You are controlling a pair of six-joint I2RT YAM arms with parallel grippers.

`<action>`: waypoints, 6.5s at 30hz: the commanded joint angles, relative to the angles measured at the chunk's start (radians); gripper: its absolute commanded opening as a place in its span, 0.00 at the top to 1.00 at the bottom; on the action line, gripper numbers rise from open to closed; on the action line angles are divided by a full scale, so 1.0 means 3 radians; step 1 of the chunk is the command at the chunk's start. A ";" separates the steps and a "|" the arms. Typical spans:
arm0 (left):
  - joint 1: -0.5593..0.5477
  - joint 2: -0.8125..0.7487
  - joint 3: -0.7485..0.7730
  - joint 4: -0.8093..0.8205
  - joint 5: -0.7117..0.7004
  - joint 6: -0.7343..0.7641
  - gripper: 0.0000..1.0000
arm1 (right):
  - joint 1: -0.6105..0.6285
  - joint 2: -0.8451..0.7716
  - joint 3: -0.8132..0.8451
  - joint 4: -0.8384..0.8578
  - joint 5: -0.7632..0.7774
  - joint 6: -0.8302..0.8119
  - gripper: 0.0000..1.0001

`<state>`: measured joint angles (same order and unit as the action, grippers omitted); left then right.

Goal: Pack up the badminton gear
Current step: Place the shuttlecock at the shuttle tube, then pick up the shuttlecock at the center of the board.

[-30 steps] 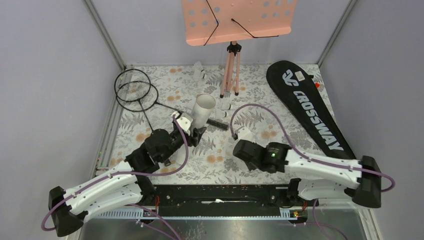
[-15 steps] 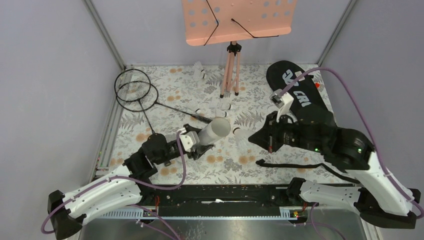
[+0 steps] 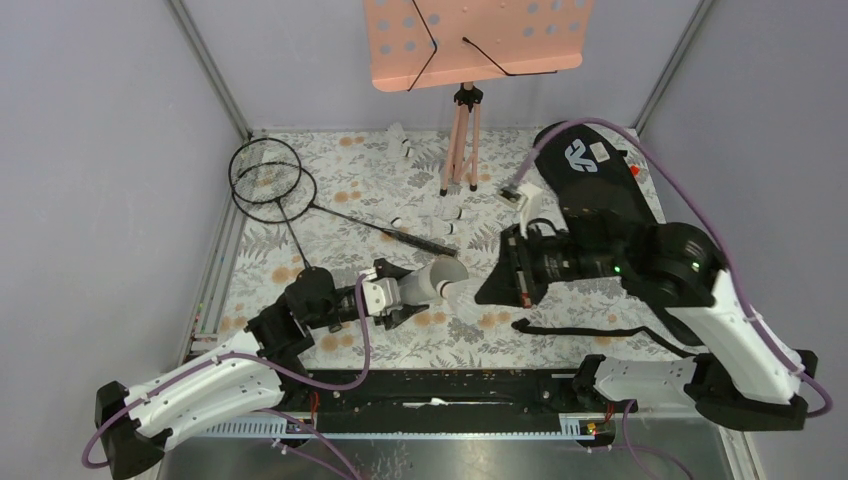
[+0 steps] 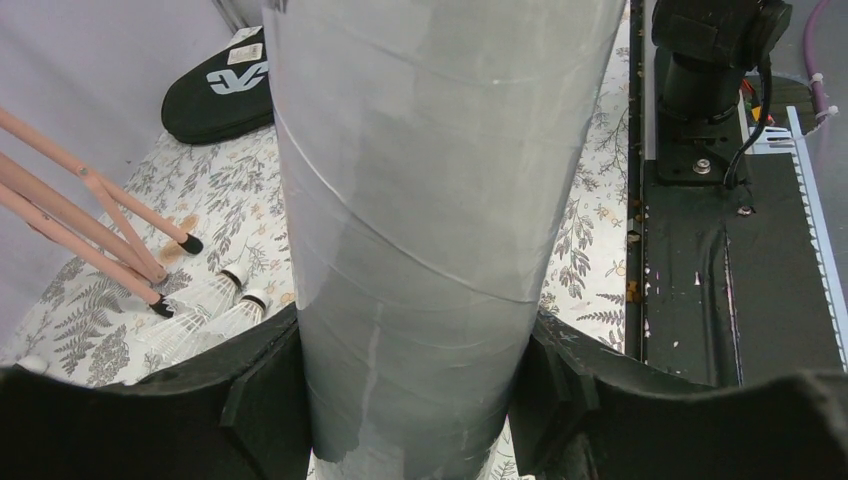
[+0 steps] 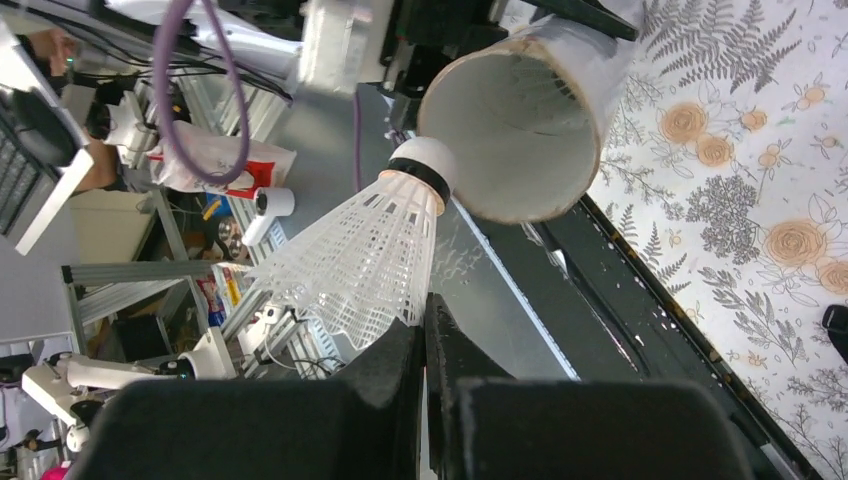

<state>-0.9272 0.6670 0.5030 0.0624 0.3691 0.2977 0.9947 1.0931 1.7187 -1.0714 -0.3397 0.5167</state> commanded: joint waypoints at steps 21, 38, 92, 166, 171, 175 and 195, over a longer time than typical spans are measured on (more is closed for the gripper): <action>-0.0002 -0.0051 -0.0026 -0.0194 0.0313 -0.0075 0.43 | -0.0007 0.0652 0.0426 -0.0339 0.0518 -0.0380 1.00; 0.0001 0.0008 -0.0035 -0.0102 0.0241 -0.0142 0.41 | 0.0344 0.1201 0.0930 -0.0395 0.1313 -0.0624 1.00; 0.0002 -0.0655 -0.0439 0.0578 -0.1962 -0.1257 0.28 | -0.0260 0.0157 -0.0987 0.1821 0.2070 -0.0854 0.00; -0.0003 -0.0448 -0.0245 0.0134 -0.3227 -0.1484 0.48 | -0.0705 0.0670 0.0143 0.1368 0.2430 -0.1294 0.00; -0.0002 -0.0229 -0.0190 0.0370 -0.3673 -0.1165 0.48 | -0.1036 0.1207 -0.0207 0.1482 0.2538 -0.0915 0.00; 0.0002 0.0070 -0.0201 0.0622 -0.3622 -0.1062 0.48 | -0.1170 0.1845 -0.0043 0.1483 0.2483 -0.0644 0.00; -0.0001 0.0422 -0.0264 0.0700 -0.3112 -0.1292 0.48 | -0.1168 0.3950 0.1088 0.1995 0.2401 -0.0702 0.18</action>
<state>-0.9253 0.8085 0.4374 0.3656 -0.6048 -0.0399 0.6430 2.2013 1.9194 -0.4438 0.2771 0.3016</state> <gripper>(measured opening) 0.613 0.831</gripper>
